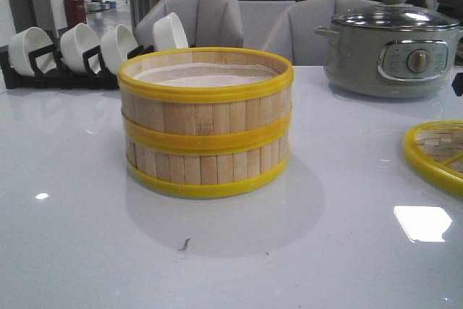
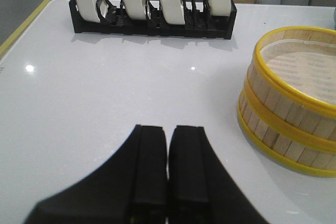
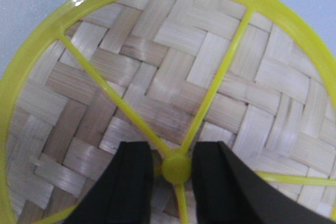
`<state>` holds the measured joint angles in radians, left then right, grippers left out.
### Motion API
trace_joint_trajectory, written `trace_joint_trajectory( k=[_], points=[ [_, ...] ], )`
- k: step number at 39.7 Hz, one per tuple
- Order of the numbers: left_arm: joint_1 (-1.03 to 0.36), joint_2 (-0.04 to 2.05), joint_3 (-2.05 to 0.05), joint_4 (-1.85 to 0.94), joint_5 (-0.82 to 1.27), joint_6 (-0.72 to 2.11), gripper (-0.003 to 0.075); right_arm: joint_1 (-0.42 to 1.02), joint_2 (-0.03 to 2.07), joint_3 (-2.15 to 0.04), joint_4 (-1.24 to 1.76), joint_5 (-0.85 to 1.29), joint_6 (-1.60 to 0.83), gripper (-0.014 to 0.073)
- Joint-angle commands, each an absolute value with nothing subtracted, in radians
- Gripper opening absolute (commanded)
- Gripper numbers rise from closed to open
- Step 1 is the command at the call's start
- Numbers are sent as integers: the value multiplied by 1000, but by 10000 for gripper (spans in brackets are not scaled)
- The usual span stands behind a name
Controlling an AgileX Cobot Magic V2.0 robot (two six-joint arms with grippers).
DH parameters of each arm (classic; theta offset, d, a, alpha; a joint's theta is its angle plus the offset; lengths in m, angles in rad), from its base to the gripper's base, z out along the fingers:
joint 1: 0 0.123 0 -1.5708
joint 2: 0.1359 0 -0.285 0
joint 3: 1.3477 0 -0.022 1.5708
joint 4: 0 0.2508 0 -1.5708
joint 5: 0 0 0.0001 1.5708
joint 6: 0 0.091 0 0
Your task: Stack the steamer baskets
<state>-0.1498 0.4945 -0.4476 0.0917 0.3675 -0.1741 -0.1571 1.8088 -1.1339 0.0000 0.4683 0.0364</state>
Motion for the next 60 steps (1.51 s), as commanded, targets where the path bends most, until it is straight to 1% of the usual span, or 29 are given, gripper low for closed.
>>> trace_joint_trajectory(
  k=[1,5,8,10,15,17,26,35,46,51,60],
  points=[
    [-157,495,-476,86,284,-184,86,-164,1789,-1159,-12,446,33,333],
    [-157,495,-476,86,284,-184,86,-164,1790,-1159,-12,444,33,317],
    [-157,495,-476,86,284,-184,86,-164,1790,-1159,-12,441,33,263],
    [-157,495,-476,86,284,-184,86,-164,1790,-1159,-12,439,33,205],
    [-157,495,-476,86,284,-184,86,-164,1789,-1159,-12,439,33,24],
    [-157,495,-476,86,284,-184,86,-164,1787,-1160,-12,436,33,41],
    [-157,495,-476,86,284,-184,86,-152,1729,-1224,-12,473,33,36],
    [-157,495,-476,86,284,-184,86,-95,1658,-1375,0,624,33,36],
    [-157,495,-476,86,284,-184,86,48,1640,-1609,66,798,33,36],
    [-157,495,-476,86,284,-184,86,136,1641,-1685,127,819,33,36],
    [-157,495,-476,86,284,-184,86,330,1686,-1812,133,824,33,36]
  ],
)
